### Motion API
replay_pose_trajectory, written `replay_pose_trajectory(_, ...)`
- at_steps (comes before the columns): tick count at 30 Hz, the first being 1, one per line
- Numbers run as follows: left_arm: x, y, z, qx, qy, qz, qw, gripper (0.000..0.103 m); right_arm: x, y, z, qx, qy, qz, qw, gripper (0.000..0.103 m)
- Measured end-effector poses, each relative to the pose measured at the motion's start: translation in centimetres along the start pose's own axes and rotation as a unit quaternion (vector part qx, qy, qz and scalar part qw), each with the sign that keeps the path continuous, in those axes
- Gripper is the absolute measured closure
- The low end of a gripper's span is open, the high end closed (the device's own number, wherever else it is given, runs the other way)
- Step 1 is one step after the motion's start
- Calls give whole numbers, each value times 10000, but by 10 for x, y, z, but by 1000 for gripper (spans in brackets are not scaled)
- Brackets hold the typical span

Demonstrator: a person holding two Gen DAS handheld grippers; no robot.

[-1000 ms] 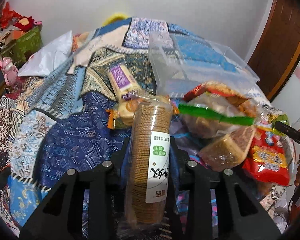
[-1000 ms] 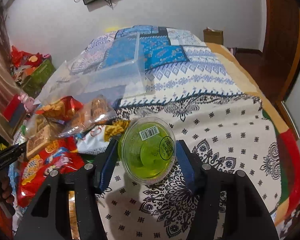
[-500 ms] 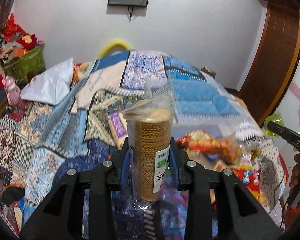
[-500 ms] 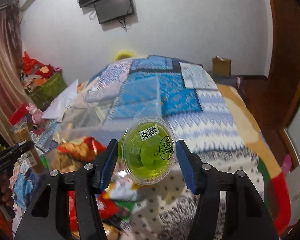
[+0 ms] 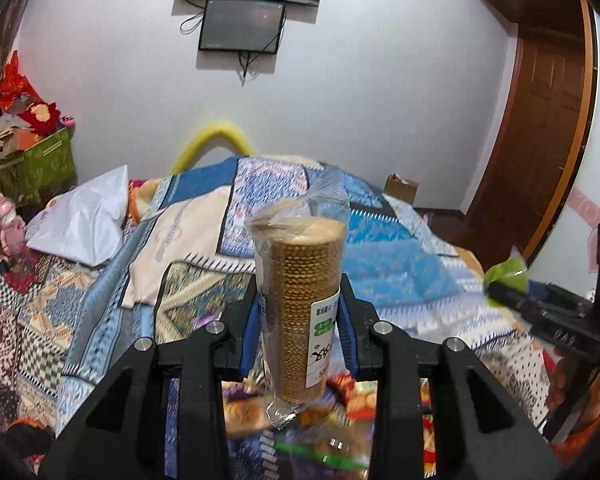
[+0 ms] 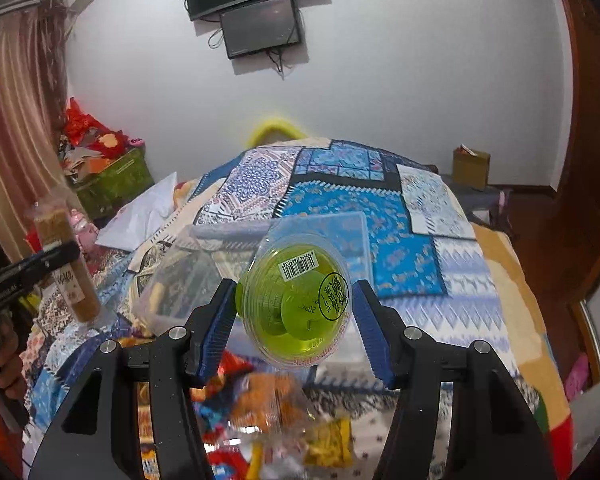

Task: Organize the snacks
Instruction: 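Lower the cracker roll into the box with the left tool while the right drops the jelly cup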

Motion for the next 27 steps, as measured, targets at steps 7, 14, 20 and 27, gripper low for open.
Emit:
replay_pose_trajectory(7, 16, 34, -13, -84, 156, 125, 9998, 69, 13, 18, 4, -33, -183, 118, 9998, 48)
replay_pose_trajectory(14, 19, 83, -10, -149, 44, 592, 9981, 69, 22, 46, -2, -134, -296, 488, 9983, 48)
replay_pose_trajectory(20, 13, 113, -11, -174, 81, 950, 9953, 69, 23, 74, -5, -158, -407, 857, 9954, 48)
replay_pose_trajectory(27, 4, 141, -11, 32, 85, 1437, 9896, 69, 17, 103, -1, -117, -590, 1344, 9891, 48)
Point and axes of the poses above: each gripper's, at about its wrist camera, not at the fingertips, and y roughly the way its jaws point, z to its left, x to its top, the point moved 3 cm from there along y, roughly the way its jaws point, and after that the axes turned 11 degrees about z, right-handed, at the moved point
